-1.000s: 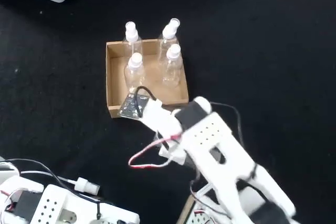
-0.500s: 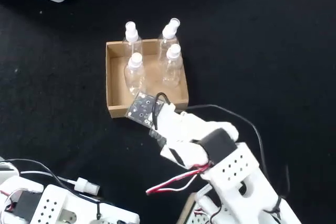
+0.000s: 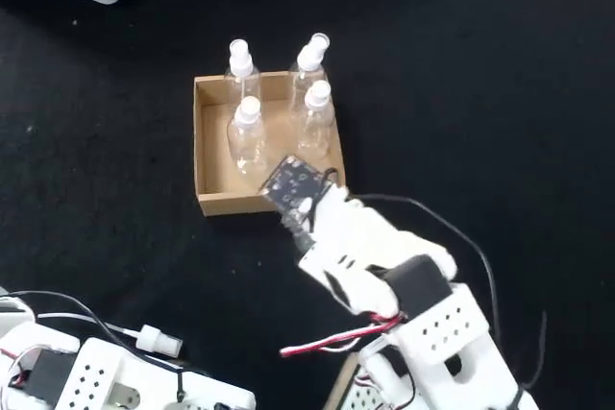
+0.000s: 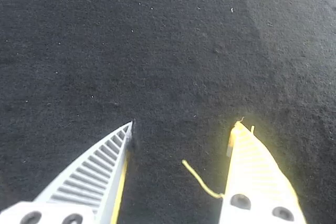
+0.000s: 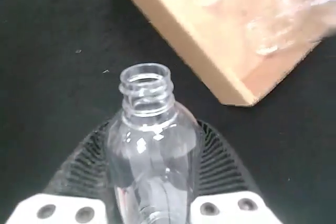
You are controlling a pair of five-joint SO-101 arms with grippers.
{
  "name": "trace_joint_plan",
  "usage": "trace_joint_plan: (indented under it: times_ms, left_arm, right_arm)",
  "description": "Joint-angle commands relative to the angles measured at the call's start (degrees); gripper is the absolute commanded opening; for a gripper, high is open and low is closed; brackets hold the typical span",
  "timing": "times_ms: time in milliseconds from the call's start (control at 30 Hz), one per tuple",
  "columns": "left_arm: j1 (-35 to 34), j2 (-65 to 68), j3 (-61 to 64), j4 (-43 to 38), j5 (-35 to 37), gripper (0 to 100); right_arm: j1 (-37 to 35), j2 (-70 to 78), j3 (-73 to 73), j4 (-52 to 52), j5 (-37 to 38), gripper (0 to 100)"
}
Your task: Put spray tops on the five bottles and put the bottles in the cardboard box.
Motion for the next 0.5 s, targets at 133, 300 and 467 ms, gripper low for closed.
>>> trace_joint_plan:
  times_ms: [133, 300, 467]
  left_arm:
    - [0.6, -0.8, -0.4, -1.0, -0.4, 27]
    - [0.7, -0.8, -0.4, -1.0, -0.4, 27]
    - [0.7, -0.8, -0.7, -1.0, -0.4, 27]
  right_arm:
    - [2.8, -6.8, 2.3, -3.7, -2.2, 1.0]
    - [2.8, -10.4, 4.8, -5.2, -2.4, 1.0]
    - [2.8, -13.2, 7.7, -7.0, -3.6, 1.0]
